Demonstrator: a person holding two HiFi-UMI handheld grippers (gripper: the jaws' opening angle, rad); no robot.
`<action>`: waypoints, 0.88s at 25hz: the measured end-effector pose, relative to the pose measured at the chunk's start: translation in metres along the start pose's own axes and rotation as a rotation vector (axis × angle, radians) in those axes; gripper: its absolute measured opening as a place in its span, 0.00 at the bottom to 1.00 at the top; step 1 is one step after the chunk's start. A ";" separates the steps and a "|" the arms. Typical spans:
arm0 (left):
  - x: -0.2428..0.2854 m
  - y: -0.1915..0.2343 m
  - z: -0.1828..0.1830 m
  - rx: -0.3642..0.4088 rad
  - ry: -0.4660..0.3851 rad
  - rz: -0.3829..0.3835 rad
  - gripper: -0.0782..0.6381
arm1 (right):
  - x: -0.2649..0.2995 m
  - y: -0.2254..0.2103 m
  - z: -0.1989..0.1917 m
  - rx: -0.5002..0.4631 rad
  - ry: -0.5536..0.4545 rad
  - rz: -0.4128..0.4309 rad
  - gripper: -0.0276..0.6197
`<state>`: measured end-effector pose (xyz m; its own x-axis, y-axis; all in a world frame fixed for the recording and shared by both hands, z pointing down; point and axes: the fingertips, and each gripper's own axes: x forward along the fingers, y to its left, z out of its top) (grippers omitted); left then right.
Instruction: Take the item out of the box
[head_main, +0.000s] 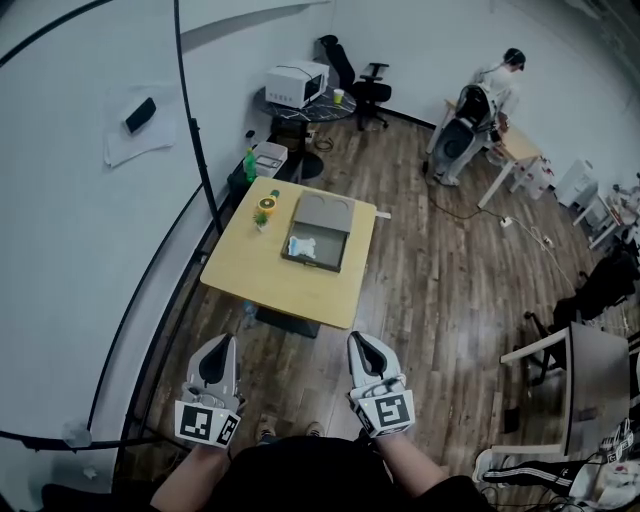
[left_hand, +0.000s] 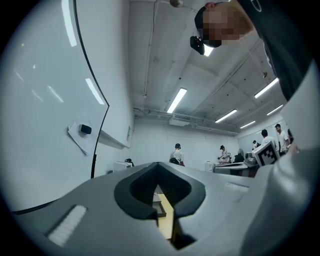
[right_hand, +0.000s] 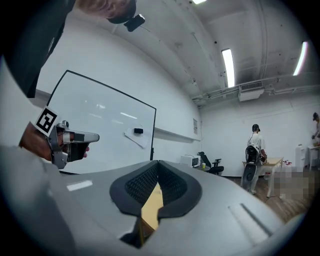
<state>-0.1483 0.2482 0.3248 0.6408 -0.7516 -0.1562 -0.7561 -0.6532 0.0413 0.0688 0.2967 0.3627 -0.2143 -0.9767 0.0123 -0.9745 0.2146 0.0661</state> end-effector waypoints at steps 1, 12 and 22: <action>0.000 0.001 0.000 0.000 0.001 0.001 0.11 | 0.001 0.000 0.000 0.000 0.005 0.001 0.05; -0.004 0.007 -0.004 -0.001 0.008 0.003 0.11 | 0.006 0.011 -0.009 0.003 0.032 0.051 0.06; -0.006 0.007 -0.008 -0.003 0.015 -0.003 0.11 | 0.015 0.008 0.005 0.020 0.050 0.125 0.96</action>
<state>-0.1562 0.2474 0.3343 0.6451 -0.7509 -0.1416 -0.7537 -0.6558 0.0439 0.0574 0.2838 0.3583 -0.3314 -0.9410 0.0685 -0.9415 0.3346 0.0415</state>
